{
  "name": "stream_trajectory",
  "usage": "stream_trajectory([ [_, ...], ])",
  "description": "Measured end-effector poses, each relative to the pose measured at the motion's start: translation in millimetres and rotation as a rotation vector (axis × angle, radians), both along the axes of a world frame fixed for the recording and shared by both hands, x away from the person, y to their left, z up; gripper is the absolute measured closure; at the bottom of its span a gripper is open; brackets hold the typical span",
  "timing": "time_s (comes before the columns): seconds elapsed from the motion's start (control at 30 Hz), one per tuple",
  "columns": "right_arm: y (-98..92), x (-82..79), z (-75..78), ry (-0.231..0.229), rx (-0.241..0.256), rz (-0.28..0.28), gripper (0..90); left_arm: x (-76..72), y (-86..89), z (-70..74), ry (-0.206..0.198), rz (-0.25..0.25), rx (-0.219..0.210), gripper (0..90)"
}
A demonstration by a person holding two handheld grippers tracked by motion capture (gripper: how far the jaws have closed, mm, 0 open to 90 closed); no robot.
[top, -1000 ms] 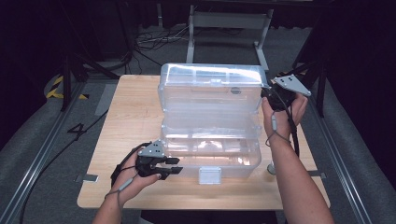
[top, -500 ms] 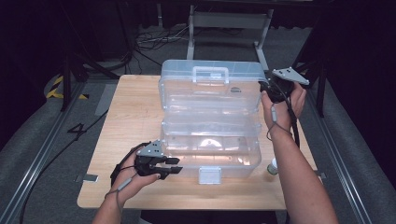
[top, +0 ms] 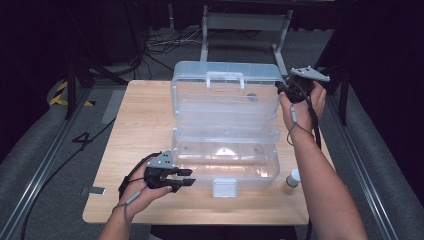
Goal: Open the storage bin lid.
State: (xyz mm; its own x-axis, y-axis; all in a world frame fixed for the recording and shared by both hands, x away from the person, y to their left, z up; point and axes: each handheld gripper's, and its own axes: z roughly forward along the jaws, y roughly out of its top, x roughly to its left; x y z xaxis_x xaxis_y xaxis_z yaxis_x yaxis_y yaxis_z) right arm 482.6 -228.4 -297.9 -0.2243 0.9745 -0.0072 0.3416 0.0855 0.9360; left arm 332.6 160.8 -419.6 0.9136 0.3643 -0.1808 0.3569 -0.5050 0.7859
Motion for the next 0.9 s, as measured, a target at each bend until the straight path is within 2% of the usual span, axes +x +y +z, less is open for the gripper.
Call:
stream_trajectory([
  [0.9, -2.4, 22.1, -12.7, -0.066, 0.024, 0.019, 81.1, -0.5, -0.3, -0.2, -0.005, 0.003, -0.002, 64.9],
])
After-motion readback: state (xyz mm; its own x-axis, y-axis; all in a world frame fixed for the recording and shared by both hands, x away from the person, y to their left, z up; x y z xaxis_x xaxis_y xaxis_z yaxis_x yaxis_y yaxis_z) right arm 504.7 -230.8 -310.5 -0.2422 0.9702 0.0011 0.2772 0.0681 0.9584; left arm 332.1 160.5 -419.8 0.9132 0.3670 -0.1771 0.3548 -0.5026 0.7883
